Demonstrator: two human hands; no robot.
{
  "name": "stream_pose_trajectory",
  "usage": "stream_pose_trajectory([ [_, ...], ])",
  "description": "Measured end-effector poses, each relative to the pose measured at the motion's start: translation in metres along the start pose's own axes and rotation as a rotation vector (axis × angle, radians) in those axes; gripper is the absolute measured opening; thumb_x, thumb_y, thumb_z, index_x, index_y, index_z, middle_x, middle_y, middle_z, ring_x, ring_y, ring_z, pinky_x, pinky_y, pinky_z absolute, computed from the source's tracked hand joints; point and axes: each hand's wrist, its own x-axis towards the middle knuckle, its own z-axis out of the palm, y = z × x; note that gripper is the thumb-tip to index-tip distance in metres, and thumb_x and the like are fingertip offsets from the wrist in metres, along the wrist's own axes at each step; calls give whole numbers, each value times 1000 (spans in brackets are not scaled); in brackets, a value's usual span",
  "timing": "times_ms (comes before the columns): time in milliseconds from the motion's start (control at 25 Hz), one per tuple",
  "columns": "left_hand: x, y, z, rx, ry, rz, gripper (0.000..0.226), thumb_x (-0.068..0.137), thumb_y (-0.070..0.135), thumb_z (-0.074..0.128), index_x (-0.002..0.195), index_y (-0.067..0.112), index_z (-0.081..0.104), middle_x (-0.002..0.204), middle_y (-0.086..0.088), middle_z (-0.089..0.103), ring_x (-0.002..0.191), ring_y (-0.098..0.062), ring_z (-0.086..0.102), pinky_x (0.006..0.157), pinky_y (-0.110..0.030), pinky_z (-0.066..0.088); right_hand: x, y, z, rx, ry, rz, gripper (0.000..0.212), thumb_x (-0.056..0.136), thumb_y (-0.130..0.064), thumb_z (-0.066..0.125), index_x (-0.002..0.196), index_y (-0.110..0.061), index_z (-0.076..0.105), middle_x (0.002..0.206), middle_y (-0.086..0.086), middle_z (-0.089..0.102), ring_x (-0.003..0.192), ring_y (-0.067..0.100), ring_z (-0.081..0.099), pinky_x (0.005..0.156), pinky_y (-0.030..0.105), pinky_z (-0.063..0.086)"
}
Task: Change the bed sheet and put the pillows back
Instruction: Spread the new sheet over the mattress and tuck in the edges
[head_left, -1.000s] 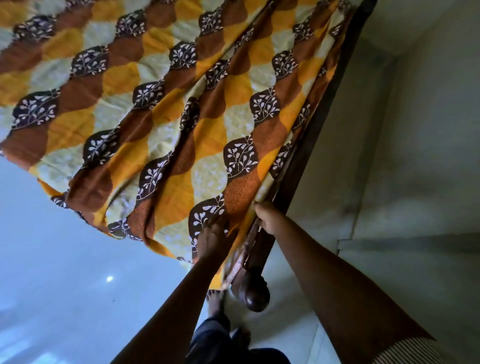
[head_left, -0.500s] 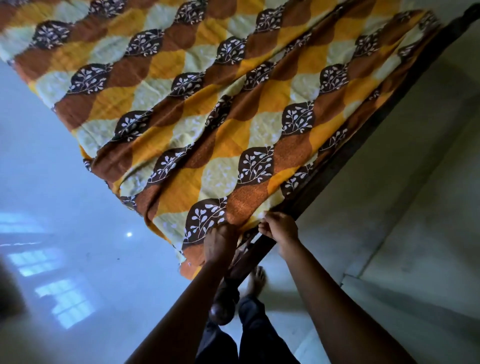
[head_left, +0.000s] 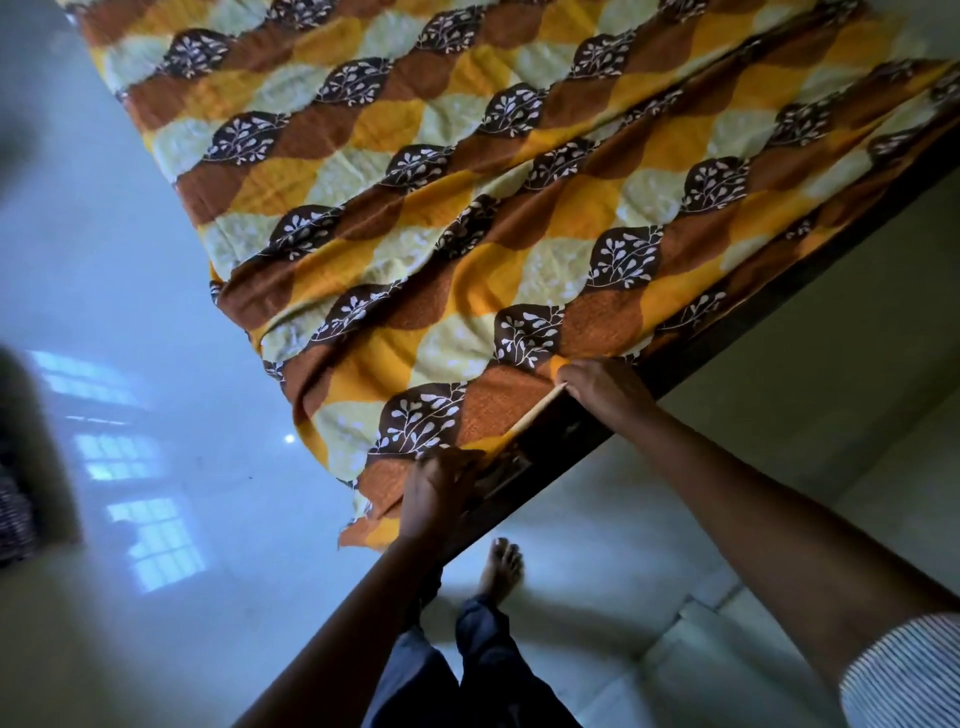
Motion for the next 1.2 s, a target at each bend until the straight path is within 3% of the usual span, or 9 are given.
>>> stream_pose_trajectory([
  [80,5,14,12,94,-7,41,40,76,43,48,61,6,53,51,-11,42,54,-1,30,48,-33,30,-2,19,-20,1,107,-125,19,71,3,69,89,-6,67,76,13,65,64,30,65,51,28,48],
  [120,9,24,19,123,-12,45,39,77,39,52,59,5,52,52,-9,36,55,-15,21,47,-34,29,-4,27,-29,-14,176,-143,23,67,5,72,86,-6,68,73,11,65,59,29,64,47,26,48],
  [280,28,45,46,170,-21,35,18,78,21,66,66,8,63,56,-11,54,49,-15,42,49,-34,35,-27,53,-57,-48,373,-93,28,68,6,72,93,-5,69,83,10,69,58,27,66,44,27,52],
  [360,30,46,57,157,-30,48,23,80,23,54,62,8,60,54,-8,52,48,-17,45,48,-31,33,-40,64,-48,-33,373,-27,28,68,4,72,94,-6,71,91,10,70,68,25,69,55,25,53],
  [440,29,36,66,111,-106,-2,25,81,23,49,64,8,61,59,-10,52,55,-12,47,52,-32,41,-44,69,-22,143,238,150,28,80,-2,62,107,-8,68,112,11,66,96,28,66,77,31,52],
  [520,23,26,71,127,-288,-80,25,91,22,52,104,8,69,100,-14,67,92,-16,61,81,-36,49,-47,64,-1,257,18,253,39,88,-2,48,124,-10,59,137,9,51,124,25,51,99,34,44],
  [600,17,30,67,105,-367,-133,34,94,18,52,127,12,56,124,-12,58,114,-23,55,90,-25,40,-52,48,6,314,56,287,43,88,2,47,127,-11,56,142,5,46,129,22,45,101,33,41],
  [840,-2,51,12,75,-268,-169,29,93,14,54,120,19,60,113,4,63,107,-12,58,72,-3,32,-73,-43,1,618,365,333,28,87,-6,54,112,-13,65,118,6,62,110,21,58,90,31,47],
  [1200,-15,-30,-92,-139,-220,-414,24,96,9,47,109,19,63,107,-5,66,91,-17,59,66,-11,41,-47,-195,21,887,339,391,23,87,-4,54,105,-8,67,105,8,69,96,18,63,83,20,47],
])
